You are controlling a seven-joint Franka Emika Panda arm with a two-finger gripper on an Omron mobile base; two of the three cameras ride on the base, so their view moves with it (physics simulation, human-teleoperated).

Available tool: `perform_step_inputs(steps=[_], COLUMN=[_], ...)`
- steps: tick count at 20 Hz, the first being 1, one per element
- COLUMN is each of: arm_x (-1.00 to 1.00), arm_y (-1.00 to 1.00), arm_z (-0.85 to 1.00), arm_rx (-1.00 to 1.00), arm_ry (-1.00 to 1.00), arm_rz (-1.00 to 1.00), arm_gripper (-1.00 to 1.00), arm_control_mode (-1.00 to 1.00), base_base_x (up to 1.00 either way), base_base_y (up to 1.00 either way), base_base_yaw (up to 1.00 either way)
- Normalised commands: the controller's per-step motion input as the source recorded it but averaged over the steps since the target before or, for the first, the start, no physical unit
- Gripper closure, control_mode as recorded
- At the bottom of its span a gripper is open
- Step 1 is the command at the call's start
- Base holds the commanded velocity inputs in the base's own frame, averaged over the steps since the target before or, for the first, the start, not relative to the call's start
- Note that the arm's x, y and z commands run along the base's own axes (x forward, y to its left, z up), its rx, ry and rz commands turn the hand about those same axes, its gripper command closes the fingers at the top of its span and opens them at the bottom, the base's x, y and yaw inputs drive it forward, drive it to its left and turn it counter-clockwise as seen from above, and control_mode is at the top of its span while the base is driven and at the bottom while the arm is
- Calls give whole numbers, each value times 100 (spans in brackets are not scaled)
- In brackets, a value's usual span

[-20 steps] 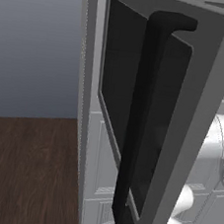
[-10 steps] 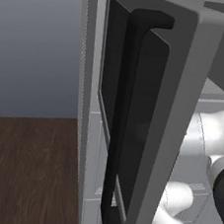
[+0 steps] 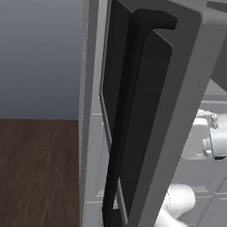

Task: Open the microwave, place the bowl with waffle inside the microwave, then close the microwave door and turn it on.

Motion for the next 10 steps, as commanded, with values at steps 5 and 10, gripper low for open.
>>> perform_step_inputs(steps=[5, 10], arm_x=[0, 0], arm_y=[-100, -100], arm_z=[0, -18], arm_rx=[0, 0], arm_ry=[54, 22], arm_rz=[-43, -45], arm_gripper=[100, 100], arm_control_mode=[-100, -100], base_base_x=[0, 0], base_base_y=[0, 0], base_base_yaw=[0, 0])
